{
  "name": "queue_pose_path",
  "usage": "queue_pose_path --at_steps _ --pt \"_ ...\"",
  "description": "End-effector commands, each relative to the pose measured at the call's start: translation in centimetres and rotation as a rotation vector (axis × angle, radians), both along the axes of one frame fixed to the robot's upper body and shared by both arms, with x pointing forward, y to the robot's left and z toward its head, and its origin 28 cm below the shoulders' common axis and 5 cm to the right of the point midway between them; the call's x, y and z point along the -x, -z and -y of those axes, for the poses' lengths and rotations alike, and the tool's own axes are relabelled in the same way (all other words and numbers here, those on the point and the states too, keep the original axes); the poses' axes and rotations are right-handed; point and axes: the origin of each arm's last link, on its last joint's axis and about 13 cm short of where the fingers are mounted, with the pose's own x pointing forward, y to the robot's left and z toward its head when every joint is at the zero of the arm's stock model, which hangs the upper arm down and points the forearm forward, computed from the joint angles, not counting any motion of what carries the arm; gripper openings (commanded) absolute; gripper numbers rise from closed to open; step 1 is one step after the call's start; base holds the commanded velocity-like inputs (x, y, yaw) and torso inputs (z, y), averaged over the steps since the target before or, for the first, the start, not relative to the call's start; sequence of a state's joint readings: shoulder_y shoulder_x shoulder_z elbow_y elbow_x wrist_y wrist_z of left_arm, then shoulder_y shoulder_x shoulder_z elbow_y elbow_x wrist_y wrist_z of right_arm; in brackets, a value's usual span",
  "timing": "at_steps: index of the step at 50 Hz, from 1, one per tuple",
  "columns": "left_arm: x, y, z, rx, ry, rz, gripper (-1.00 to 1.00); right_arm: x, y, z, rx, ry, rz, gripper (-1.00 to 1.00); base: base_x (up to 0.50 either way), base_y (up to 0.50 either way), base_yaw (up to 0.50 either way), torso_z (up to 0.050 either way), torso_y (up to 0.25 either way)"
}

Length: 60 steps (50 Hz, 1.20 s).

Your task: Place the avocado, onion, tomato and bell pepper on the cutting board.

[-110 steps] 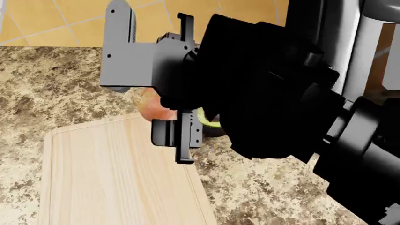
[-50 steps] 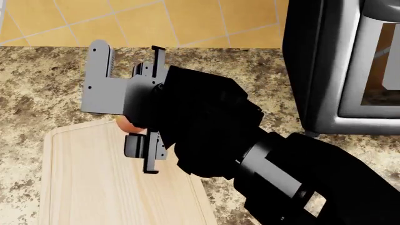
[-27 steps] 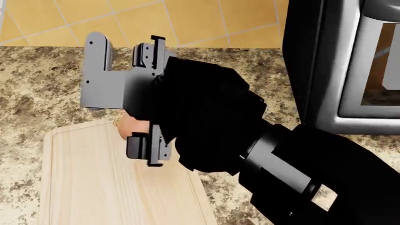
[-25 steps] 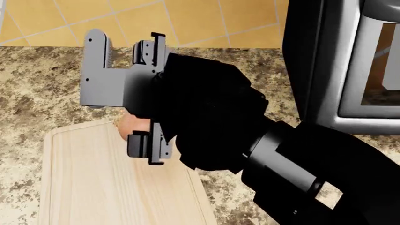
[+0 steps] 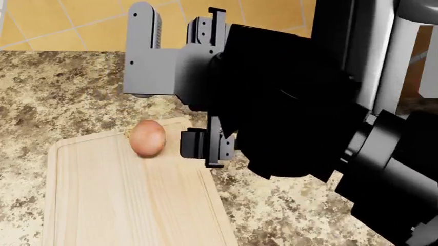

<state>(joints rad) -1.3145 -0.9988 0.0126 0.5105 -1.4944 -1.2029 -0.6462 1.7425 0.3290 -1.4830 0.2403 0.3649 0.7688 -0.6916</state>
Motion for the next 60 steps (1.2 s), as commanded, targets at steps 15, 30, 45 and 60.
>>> queue_pose_path --at_steps 15,30,45,60 --pt "-0.2 0.4 0.0 -0.003 -0.005 -0.010 1.00 -2.5 1.7 1.4 -0.015 0.093 -0.004 1.00 0.00 0.00 0.00 0.000 0.000" --pt "-0.1 0.3 -0.1 -0.005 -0.008 -0.010 1.00 -3.3 3.2 0.6 -0.041 0.094 -0.050 1.00 0.00 0.00 0.00 0.000 0.000" --pt "-0.3 0.8 -0.1 -0.006 -0.009 -0.024 1.00 -3.9 5.9 0.4 -0.036 0.107 -0.090 1.00 0.00 0.00 0.00 0.000 0.000" --pt "-0.3 0.8 0.0 -0.007 -0.008 -0.028 1.00 -4.4 7.0 1.7 -0.027 0.156 -0.103 1.00 0.00 0.00 0.00 0.000 0.000"
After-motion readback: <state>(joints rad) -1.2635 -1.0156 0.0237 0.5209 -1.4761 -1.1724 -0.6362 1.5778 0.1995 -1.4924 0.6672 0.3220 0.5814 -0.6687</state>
